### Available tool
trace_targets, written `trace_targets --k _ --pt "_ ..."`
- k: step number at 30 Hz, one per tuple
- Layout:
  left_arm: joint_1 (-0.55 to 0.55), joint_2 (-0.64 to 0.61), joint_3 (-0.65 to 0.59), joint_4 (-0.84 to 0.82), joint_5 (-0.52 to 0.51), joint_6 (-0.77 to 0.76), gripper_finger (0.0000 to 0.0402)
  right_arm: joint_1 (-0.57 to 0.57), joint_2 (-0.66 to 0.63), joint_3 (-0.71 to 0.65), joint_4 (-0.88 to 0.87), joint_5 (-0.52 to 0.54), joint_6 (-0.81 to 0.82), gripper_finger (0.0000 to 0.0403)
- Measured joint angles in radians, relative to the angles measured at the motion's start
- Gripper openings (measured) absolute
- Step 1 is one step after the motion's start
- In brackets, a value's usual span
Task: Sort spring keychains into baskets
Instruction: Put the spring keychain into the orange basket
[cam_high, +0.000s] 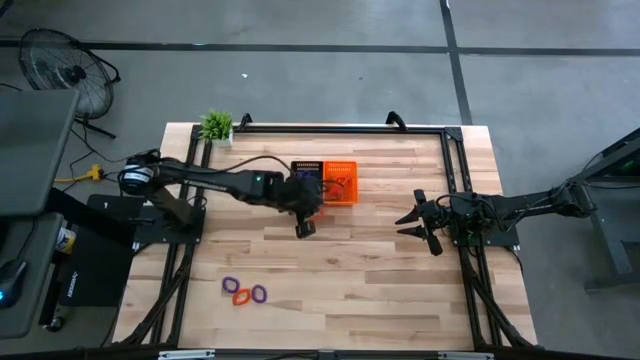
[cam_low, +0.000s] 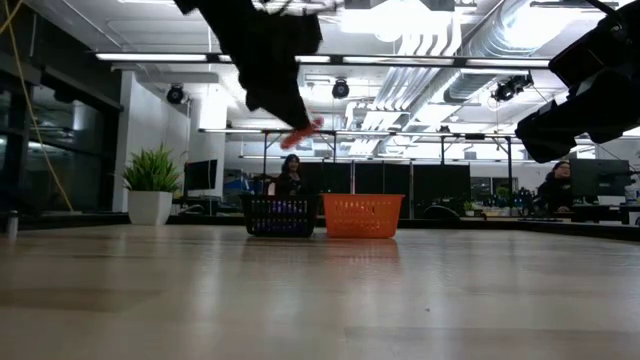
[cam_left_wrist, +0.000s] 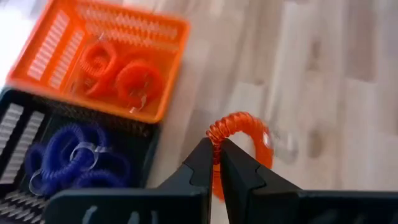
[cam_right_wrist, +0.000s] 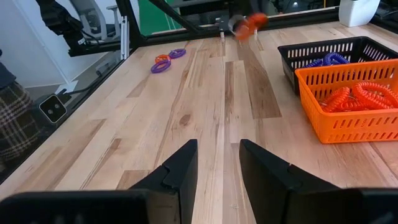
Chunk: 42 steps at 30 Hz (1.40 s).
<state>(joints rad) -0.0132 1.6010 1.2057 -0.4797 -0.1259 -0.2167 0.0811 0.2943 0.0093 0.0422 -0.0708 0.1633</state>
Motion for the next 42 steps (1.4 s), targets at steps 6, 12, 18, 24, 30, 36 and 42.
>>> trace_targets --k 6,12,18,24,30,36,42 --pt "0.066 0.046 0.008 0.046 0.000 -0.047 0.0013 0.000 0.000 0.000 0.000 0.000 0.000 0.0114" --pt "0.132 0.162 0.146 -0.035 0.004 -0.103 0.0013 0.000 0.000 0.000 0.000 0.000 0.000 0.0114" --pt "0.183 0.296 0.335 -0.111 0.003 -0.103 0.0013 0.000 0.000 0.000 0.000 0.000 0.000 0.0114" --pt "0.219 0.398 0.486 -0.171 0.002 -0.102 0.0013 0.000 0.000 0.000 0.001 0.000 0.000 0.0114" --pt "0.237 0.453 0.553 -0.213 0.007 -0.103 0.0013 0.000 0.000 0.000 0.000 0.000 0.000 0.0114" --pt "0.244 0.452 0.554 -0.199 -0.003 -0.129 0.0013 0.000 0.001 0.000 0.000 0.000 0.000 0.0114" --pt "0.250 0.452 0.553 -0.212 0.000 -0.132 0.0046 0.000 0.000 0.000 0.000 0.000 0.000 0.0114"
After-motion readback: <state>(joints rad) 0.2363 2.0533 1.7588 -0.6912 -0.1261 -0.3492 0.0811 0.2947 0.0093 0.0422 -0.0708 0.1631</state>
